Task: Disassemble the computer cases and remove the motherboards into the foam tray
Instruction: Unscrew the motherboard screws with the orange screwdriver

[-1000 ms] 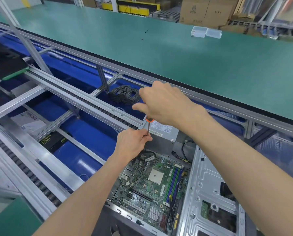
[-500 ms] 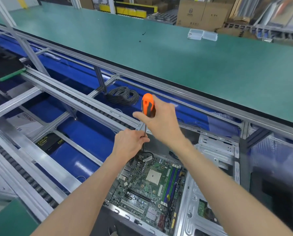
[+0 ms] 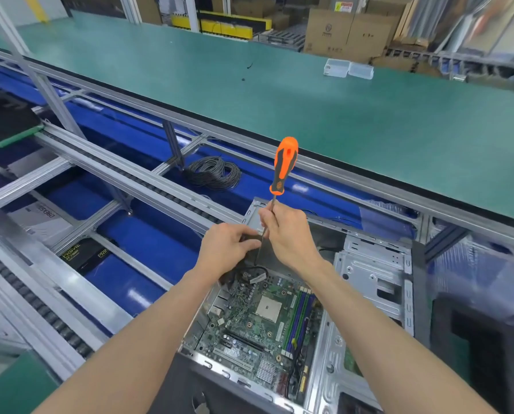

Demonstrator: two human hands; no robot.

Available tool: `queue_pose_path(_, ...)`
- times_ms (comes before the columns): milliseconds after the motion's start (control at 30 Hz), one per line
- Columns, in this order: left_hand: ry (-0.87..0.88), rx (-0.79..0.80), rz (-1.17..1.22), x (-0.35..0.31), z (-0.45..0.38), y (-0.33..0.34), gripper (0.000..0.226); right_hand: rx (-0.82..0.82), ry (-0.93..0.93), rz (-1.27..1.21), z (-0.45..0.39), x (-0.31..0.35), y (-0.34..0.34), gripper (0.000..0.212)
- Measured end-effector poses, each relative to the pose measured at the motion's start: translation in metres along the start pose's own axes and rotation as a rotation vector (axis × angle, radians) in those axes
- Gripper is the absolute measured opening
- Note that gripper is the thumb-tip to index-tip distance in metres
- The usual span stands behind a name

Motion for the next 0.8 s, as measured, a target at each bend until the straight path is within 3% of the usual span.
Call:
queue_pose_path(100,-0.11,-0.115,0.224,0.002,0.004,-0.007,0.012,-0.018,-0.05,0.036,0.004,0.009,-0.013,0.026)
queue_pose_path(167,-0.097,-0.18,0.134,-0.001,0.01,-0.009,0.015,-0.038,-0.055,0.037,0.007,0.013,-0.021,0.028)
queue_pose_path(233,0.007,-0.193,-0.106,-0.009,0.019,-0.009,0.012,-0.063,-0.062,0.034,0.011,0.018,-0.029,0.031)
queue_pose_path(300,0.113,-0.125,-0.291,-0.022,0.03,-0.001,0.013,-0.081,-0.07,0.045,0.015,0.022,-0.036,0.033)
queue_pose_path(367,0.119,0.005,-0.309,-0.036,0.04,0.014,0.02,-0.093,-0.073,0.061,0.02,0.027,-0.041,0.034)
queue_pose_path(533,-0.303,0.214,-0.062,-0.046,0.045,0.05,0.037,-0.127,-0.086,0.073,0.034,0.035,-0.047,0.033)
queue_pose_path(700,-0.356,0.198,0.128,-0.043,0.044,0.07,0.046,-0.162,-0.098,0.045,0.045,0.039,-0.05,0.032)
queue_pose_path(800,-0.307,0.186,0.079,-0.045,0.042,0.074,0.058,-0.206,-0.116,0.035,0.049,0.042,-0.059,0.032)
Point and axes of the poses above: each hand's wrist, its own z-axis away from the middle knuckle, its own y-axis out of the palm, x = y × z, the point moved 1 cm from there along -z, towards the middle knuckle, and after that the axes turned 10 degrees about y, right-handed, at the moved point
